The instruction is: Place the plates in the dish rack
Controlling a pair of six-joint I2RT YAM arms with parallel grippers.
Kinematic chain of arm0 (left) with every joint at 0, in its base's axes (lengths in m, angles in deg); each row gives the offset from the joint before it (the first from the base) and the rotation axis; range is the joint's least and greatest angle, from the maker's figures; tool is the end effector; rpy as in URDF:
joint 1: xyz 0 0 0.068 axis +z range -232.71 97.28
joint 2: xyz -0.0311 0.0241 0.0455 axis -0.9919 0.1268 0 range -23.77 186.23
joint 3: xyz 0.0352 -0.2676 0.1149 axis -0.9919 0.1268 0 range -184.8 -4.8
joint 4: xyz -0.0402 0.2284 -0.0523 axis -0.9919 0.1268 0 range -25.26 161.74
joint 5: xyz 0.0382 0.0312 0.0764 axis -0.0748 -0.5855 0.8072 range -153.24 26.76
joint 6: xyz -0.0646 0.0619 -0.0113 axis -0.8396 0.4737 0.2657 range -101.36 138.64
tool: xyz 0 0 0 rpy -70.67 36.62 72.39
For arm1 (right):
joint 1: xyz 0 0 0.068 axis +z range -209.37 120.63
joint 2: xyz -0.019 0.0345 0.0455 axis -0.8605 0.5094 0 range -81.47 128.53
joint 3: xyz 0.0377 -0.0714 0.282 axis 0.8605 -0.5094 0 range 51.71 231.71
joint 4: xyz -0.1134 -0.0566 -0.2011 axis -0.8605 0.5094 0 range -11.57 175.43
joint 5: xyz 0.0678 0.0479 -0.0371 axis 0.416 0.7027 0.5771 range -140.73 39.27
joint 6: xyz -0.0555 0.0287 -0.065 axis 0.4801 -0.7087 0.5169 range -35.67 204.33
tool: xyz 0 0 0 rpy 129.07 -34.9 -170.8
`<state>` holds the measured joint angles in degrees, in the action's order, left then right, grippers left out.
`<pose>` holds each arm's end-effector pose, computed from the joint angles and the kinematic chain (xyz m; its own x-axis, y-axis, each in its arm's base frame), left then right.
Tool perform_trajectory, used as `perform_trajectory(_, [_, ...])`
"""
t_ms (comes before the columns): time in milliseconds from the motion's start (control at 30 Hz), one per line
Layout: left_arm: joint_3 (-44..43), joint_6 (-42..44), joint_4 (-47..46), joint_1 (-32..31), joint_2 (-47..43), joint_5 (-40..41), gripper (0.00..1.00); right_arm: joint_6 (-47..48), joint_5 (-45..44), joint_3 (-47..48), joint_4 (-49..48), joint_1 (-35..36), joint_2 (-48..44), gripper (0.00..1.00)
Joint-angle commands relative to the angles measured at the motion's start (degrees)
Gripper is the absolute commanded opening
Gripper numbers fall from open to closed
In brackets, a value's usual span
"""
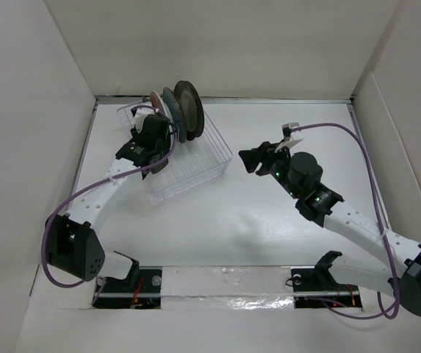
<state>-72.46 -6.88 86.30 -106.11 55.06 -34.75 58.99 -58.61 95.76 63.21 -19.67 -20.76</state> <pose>0.3029 -0.0892 0.3313 -0.4395 -0.2223 -0.8703 -0.2313 0.9642 -0.1295 0.2086 0.1587 0.3529 -0.2432 0.3492 -0.9050 -0.4683 0.7747 0.4248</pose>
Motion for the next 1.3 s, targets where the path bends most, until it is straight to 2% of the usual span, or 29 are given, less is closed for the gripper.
perform_trajectory(0, [-1.87, -0.32, -1.87, 0.11, -0.87, -1.24, 0.38, 0.90, 4.00, 0.15, 0.72, -0.33, -0.15, 0.57])
perform_trajectory(233, [-2.74, -0.32, -1.08, 0.11, 3.61, -1.15, 0.34, 1.00, 4.89, -0.63, -0.33, -0.33, 0.82, 0.57])
perform_trajectory(400, [0.15, -1.20, -5.74, 0.11, -3.40, -5.11, 0.30, 1.61, 5.24, -1.60, 0.10, -0.33, 0.81, 0.56])
perform_trajectory(600, [0.68, -3.92, -4.77, 0.11, -9.65, -6.51, 0.30, 1.61, 6.38, -1.60, 0.28, -0.86, 1.43, 0.56])
perform_trajectory(633, [0.60, -3.66, -4.51, 0.11, -9.48, -6.95, 0.34, 1.61, 6.47, -1.60, 0.28, -0.86, 1.43, 0.56])
perform_trajectory(733, [-0.89, -2.87, -2.41, 0.11, -5.54, -6.34, 0.37, 1.52, 6.56, -1.69, 0.11, -0.86, 1.61, 0.56])
perform_trajectory(1000, [-3.08, -1.55, -1.96, 0.11, 2.03, -0.81, 0.32, 1.70, 6.38, -1.78, 0.63, -1.38, 1.78, 0.56])
perform_trajectory(1133, [-3.88, -1.03, -2.40, 0.11, 4.05, -1.77, 0.24, 1.53, 6.56, -1.86, 0.63, -1.91, 1.96, 0.56])
perform_trajectory(1200, [-5.02, -0.59, -1.61, 0.11, 4.67, -0.38, 0.05, 1.44, 6.65, -1.95, 0.46, -1.91, 1.87, 0.56])
perform_trajectory(1233, [-5.38, -0.50, -1.52, 0.11, 4.58, 0.24, 0.00, 1.44, 6.65, -1.95, 0.54, -1.91, 1.87, 0.56])
perform_trajectory(1267, [-5.73, -0.24, -1.44, 0.11, 4.32, 0.34, 0.00, 1.44, 6.65, -1.95, 0.63, -1.91, 1.87, 0.56])
